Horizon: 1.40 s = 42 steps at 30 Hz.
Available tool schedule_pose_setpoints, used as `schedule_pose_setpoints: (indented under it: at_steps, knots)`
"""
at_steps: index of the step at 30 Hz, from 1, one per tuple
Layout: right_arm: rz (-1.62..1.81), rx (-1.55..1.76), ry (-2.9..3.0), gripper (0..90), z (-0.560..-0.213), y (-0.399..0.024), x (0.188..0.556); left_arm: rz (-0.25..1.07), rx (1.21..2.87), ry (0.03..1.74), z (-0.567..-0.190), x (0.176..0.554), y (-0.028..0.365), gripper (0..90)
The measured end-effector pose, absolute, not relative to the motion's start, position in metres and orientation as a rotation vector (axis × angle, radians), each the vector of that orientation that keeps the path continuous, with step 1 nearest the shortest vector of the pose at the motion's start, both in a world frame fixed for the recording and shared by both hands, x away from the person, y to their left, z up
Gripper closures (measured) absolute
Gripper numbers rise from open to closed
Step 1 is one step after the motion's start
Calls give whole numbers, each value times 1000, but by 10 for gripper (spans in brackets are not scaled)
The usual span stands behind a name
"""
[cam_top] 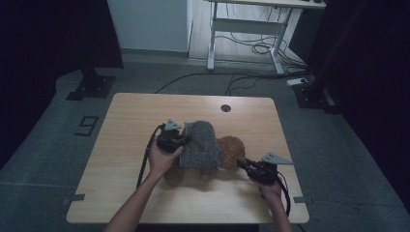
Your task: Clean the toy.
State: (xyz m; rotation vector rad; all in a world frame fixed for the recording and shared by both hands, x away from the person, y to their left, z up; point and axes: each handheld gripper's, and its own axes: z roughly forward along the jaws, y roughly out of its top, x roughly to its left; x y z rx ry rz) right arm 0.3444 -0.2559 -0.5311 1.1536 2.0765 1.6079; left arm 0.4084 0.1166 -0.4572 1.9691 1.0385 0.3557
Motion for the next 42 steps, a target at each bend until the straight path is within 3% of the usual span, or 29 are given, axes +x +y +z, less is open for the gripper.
schedule_pose_setpoints:
  at_steps: [4,8,12,25,32,36,42]
  knots:
    - [1605,1158,2074,724,-531,-256,344,455,2015,1104,-461,407,141,838]
    - [1605,1160,2074,724,-532,-256,345,383,1956,1125,-463,406,162,838]
    - [1607,1167,2074,725,-532,-256,345,332,1895,1060,-445,400,154,839]
    - [1611,1167,2076,724,-532,-257,345,206,1926,760,-397,391,12,839]
    - [1614,1162,2073,724,-533,-257,344,223,2114,829,-439,415,-37,835]
    - [1587,1160,2074,727,-532,-257,343,166,2048,912,-459,426,-22,835]
    - [1576,1159,2079,729,-531,-257,343,297,2047,986,-451,430,22,837]
